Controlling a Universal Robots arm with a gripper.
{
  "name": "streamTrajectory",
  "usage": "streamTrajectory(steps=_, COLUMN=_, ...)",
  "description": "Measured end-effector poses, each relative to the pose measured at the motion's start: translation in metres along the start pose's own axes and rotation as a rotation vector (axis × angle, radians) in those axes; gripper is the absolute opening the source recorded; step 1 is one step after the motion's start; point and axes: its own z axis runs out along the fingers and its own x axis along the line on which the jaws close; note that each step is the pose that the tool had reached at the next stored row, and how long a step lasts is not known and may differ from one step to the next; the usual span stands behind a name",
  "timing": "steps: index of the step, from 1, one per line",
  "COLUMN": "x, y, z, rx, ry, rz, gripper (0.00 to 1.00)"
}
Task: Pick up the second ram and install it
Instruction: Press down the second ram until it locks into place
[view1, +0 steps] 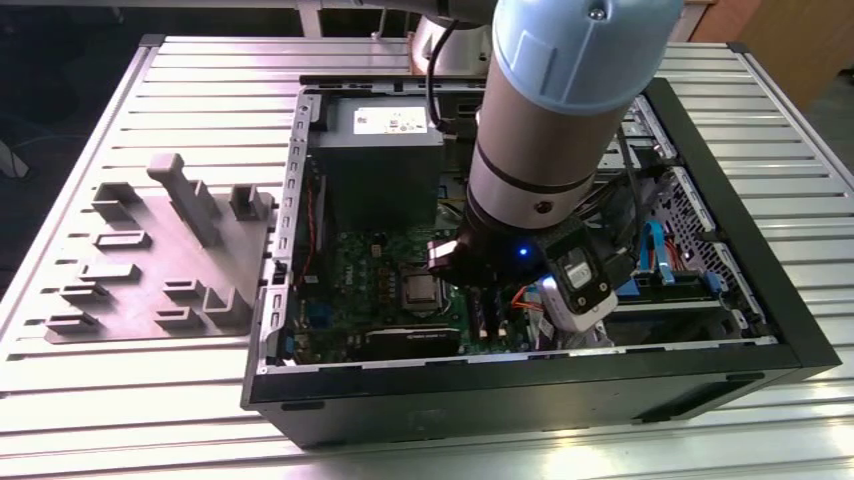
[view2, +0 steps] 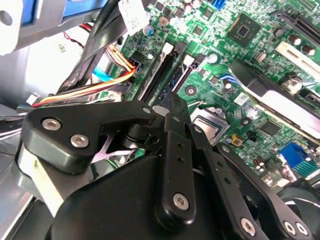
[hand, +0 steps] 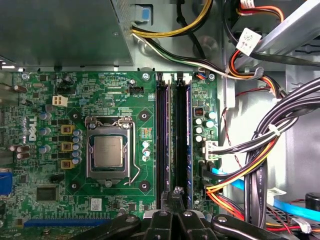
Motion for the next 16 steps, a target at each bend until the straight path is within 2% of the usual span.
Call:
streamTrajectory(steps=8, x=0.0, y=0.0014, z=-0.0009, rx=0.0002, ry=0.0001, rz=0.0, gripper=0.1)
streamTrajectory(steps=16, x=0.0003, y=0.0149, z=0.0001, rx=0.0, ry=0.0, rz=0.0, gripper=0.1)
